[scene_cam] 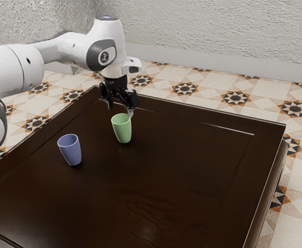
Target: Place the right cup onto the left cup
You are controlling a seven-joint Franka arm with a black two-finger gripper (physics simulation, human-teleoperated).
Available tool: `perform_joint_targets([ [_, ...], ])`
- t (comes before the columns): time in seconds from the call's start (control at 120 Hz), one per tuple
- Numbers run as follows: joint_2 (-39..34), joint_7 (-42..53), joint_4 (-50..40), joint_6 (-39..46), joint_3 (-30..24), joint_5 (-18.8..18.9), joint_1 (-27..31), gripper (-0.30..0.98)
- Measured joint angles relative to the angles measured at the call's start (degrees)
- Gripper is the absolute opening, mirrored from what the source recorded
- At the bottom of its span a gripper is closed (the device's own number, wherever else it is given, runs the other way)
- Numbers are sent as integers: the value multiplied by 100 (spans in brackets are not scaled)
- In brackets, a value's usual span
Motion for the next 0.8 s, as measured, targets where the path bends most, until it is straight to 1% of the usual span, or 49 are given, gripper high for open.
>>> perform_joint_targets([
  [0.092,200,29,90,143,20,5,0,69],
  [0.25,707,139,613,339,37,9,3,69],
  [0.392,956,255,711,512,30,10,7,69],
  [0.625,1051,477,721,689,300,2,42,69],
  [0.8,1226,624,719,787,334,-16,69,69],
])
